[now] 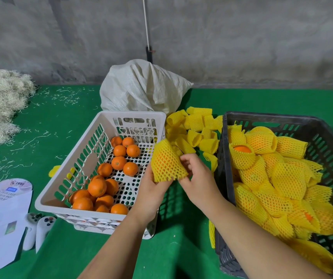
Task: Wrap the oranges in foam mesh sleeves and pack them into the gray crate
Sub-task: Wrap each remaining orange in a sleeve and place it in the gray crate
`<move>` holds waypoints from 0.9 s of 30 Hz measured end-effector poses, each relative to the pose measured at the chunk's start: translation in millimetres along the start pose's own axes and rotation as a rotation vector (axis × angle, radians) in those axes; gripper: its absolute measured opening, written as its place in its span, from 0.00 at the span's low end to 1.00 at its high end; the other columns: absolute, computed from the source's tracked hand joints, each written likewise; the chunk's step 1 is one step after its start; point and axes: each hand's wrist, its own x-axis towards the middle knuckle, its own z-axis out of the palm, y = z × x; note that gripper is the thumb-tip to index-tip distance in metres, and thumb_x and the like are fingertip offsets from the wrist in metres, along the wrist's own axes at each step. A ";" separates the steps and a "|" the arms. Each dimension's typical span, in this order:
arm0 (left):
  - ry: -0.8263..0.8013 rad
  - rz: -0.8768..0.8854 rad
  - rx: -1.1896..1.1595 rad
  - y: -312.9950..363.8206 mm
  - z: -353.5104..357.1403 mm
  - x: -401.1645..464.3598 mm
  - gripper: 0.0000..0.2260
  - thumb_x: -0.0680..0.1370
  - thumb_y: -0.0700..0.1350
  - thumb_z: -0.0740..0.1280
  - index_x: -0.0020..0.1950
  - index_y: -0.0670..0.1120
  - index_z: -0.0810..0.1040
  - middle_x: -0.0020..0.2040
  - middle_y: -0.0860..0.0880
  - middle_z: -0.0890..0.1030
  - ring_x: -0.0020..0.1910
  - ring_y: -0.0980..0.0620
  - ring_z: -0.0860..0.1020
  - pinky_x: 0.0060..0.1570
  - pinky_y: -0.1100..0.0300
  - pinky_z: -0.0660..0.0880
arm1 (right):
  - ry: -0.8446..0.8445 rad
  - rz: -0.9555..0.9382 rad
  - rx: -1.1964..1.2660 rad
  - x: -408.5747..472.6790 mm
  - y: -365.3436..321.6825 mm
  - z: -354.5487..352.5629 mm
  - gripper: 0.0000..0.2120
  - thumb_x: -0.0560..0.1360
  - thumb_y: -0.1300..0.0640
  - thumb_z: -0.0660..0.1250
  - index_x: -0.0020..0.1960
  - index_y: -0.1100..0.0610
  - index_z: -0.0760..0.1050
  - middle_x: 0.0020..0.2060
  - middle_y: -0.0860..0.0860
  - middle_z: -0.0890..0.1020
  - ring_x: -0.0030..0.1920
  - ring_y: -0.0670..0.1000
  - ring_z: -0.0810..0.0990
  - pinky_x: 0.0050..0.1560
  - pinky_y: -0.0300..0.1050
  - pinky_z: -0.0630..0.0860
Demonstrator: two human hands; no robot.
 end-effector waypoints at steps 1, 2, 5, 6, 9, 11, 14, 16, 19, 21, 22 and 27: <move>0.013 -0.010 -0.010 0.7 0.4 -0.7 0.20 0.78 0.45 0.75 0.70 0.54 0.77 0.62 0.47 0.83 0.63 0.47 0.82 0.60 0.54 0.80 | 0.021 -0.013 -0.013 0.6 0.8 -1.6 0.17 0.75 0.63 0.73 0.59 0.48 0.73 0.52 0.42 0.77 0.51 0.41 0.78 0.49 0.35 0.75; 0.035 -0.018 -0.020 0.2 0.2 -1.1 0.23 0.78 0.43 0.75 0.71 0.53 0.76 0.64 0.46 0.83 0.64 0.46 0.81 0.62 0.53 0.80 | 0.034 -0.038 -0.030 0.3 0.9 -2.4 0.15 0.75 0.64 0.72 0.57 0.51 0.74 0.51 0.43 0.77 0.50 0.42 0.78 0.48 0.35 0.74; 0.073 0.027 -0.023 0.9 0.0 2.9 0.19 0.80 0.41 0.70 0.71 0.42 0.75 0.61 0.41 0.82 0.60 0.41 0.80 0.63 0.42 0.78 | -0.027 -0.140 -0.112 -2.9 -1.4 -0.3 0.10 0.75 0.64 0.70 0.55 0.56 0.75 0.50 0.44 0.74 0.47 0.43 0.74 0.46 0.33 0.70; 0.086 0.042 -0.015 -0.3 -0.7 4.4 0.18 0.80 0.40 0.69 0.70 0.40 0.75 0.59 0.41 0.81 0.58 0.42 0.80 0.61 0.42 0.78 | -0.084 -0.127 -0.122 -4.0 -2.4 1.4 0.11 0.76 0.64 0.69 0.57 0.57 0.75 0.52 0.44 0.74 0.48 0.42 0.74 0.48 0.35 0.71; 0.124 0.036 -0.003 -2.3 -0.8 6.1 0.23 0.81 0.43 0.72 0.73 0.39 0.71 0.63 0.40 0.80 0.63 0.40 0.79 0.65 0.38 0.76 | -0.210 0.105 0.021 -3.4 -7.6 0.6 0.22 0.78 0.59 0.64 0.72 0.48 0.69 0.65 0.42 0.73 0.60 0.42 0.75 0.61 0.43 0.74; 0.112 0.049 0.038 -4.4 -1.0 3.9 0.27 0.80 0.46 0.75 0.76 0.45 0.69 0.66 0.42 0.79 0.66 0.41 0.78 0.66 0.39 0.76 | -0.202 0.262 0.296 -1.1 -11.6 -3.9 0.25 0.78 0.50 0.62 0.75 0.39 0.65 0.67 0.37 0.73 0.65 0.39 0.74 0.62 0.37 0.72; 0.000 0.095 0.238 -12.8 0.0 0.0 0.27 0.79 0.47 0.77 0.75 0.54 0.70 0.66 0.55 0.80 0.65 0.53 0.80 0.61 0.57 0.78 | -0.272 0.329 0.495 -2.2 -15.4 -2.5 0.33 0.72 0.32 0.67 0.75 0.35 0.62 0.63 0.32 0.76 0.63 0.35 0.76 0.56 0.30 0.74; -0.064 0.122 0.399 -21.3 1.3 -0.5 0.26 0.80 0.43 0.75 0.75 0.53 0.72 0.64 0.60 0.81 0.63 0.58 0.80 0.59 0.62 0.78 | -0.248 0.325 0.410 -3.1 -17.3 0.7 0.42 0.67 0.34 0.75 0.76 0.37 0.59 0.65 0.39 0.75 0.64 0.41 0.77 0.58 0.38 0.78; -0.058 0.106 0.466 -23.2 5.8 -1.8 0.24 0.81 0.39 0.71 0.76 0.52 0.73 0.63 0.63 0.82 0.62 0.60 0.81 0.60 0.63 0.78 | -0.177 0.318 0.330 0.8 -14.8 -1.2 0.48 0.67 0.43 0.82 0.77 0.37 0.55 0.71 0.46 0.68 0.67 0.50 0.73 0.62 0.50 0.78; -0.064 0.102 0.446 -21.1 10.6 -4.4 0.21 0.83 0.40 0.70 0.76 0.49 0.73 0.64 0.62 0.81 0.63 0.60 0.80 0.62 0.62 0.79 | -0.238 0.289 0.283 1.4 -12.8 -3.3 0.54 0.63 0.46 0.84 0.76 0.33 0.52 0.74 0.46 0.64 0.70 0.52 0.70 0.66 0.54 0.75; -0.077 0.096 0.430 -19.5 12.7 -5.1 0.21 0.83 0.39 0.70 0.76 0.48 0.73 0.65 0.61 0.81 0.64 0.59 0.80 0.63 0.60 0.79 | -0.259 0.269 0.241 0.9 -12.9 -3.7 0.55 0.63 0.47 0.85 0.76 0.31 0.52 0.74 0.44 0.64 0.71 0.52 0.69 0.67 0.55 0.74; -0.222 0.059 0.429 -11.6 6.5 -14.5 0.33 0.81 0.38 0.72 0.83 0.49 0.62 0.70 0.58 0.77 0.67 0.56 0.78 0.64 0.55 0.78 | -0.055 0.164 0.189 -2.5 -22.2 -10.8 0.40 0.66 0.43 0.81 0.71 0.33 0.61 0.65 0.37 0.72 0.64 0.45 0.74 0.59 0.45 0.77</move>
